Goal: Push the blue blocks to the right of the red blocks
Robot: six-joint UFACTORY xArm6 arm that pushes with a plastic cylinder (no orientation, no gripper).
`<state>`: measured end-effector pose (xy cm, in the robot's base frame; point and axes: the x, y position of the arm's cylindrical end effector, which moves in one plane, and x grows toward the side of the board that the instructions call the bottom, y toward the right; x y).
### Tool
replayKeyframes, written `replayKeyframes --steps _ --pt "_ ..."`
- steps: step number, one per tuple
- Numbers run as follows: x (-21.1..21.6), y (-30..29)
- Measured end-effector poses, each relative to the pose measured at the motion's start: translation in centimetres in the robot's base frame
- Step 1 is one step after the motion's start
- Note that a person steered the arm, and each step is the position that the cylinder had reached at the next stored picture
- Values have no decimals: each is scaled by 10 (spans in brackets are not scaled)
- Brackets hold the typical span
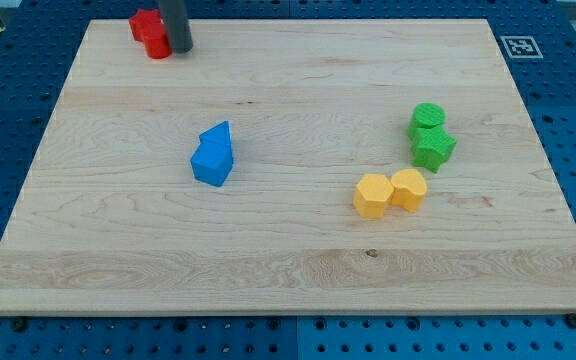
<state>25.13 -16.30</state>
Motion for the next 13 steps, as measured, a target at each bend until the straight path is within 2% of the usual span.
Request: replayKeyframes --steps 2,4,6,7,9,13 --pt "0 -3" --pt "91 8" --pt "95 30" --pt "106 76" --pt "153 121" --pt "254 115"
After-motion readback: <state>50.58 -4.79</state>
